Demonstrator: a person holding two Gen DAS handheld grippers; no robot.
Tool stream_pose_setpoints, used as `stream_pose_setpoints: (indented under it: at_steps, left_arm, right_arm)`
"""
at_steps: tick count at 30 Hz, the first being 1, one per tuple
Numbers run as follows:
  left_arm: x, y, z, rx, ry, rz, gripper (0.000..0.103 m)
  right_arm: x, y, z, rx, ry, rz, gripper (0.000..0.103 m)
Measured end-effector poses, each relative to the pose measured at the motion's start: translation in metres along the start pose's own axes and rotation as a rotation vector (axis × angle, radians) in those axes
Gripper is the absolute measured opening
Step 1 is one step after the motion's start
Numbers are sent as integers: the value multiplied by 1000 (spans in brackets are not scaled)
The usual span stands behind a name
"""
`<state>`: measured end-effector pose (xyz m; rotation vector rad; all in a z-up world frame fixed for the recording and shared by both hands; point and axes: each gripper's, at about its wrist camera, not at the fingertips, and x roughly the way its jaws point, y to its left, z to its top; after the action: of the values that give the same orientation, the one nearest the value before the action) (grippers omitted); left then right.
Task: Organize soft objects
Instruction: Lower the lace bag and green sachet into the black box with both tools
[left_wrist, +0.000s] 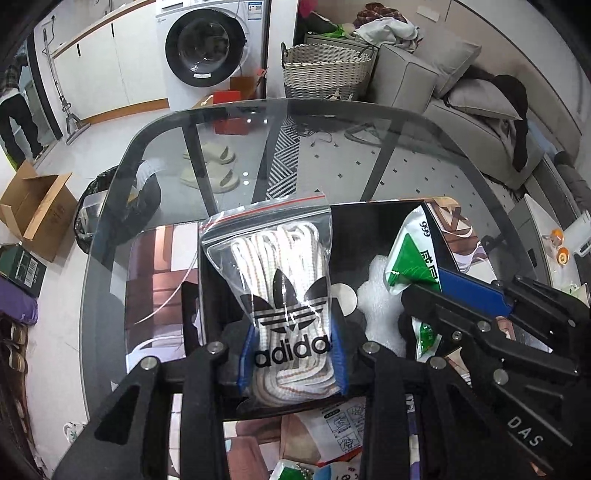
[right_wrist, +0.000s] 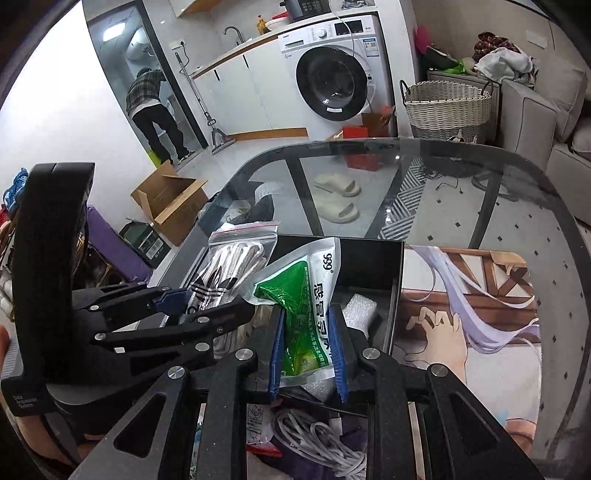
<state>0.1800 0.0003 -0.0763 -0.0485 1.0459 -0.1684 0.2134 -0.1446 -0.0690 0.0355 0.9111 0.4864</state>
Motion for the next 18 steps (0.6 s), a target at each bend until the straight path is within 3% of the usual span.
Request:
stream_pose_setpoints:
  at_steps: [7, 10, 18]
  left_arm:
    - [1, 3, 1, -6, 1, 0, 40]
    - [0, 5, 0, -11, -2, -8, 42]
    - [-14, 5, -3, -1, -36, -19, 56]
  right_arm:
    - [3, -4, -1, 21, 14, -10, 23]
    - [5, -6, 0, 31, 26, -20, 29]
    - [-3, -9, 2, 44, 15, -14, 33]
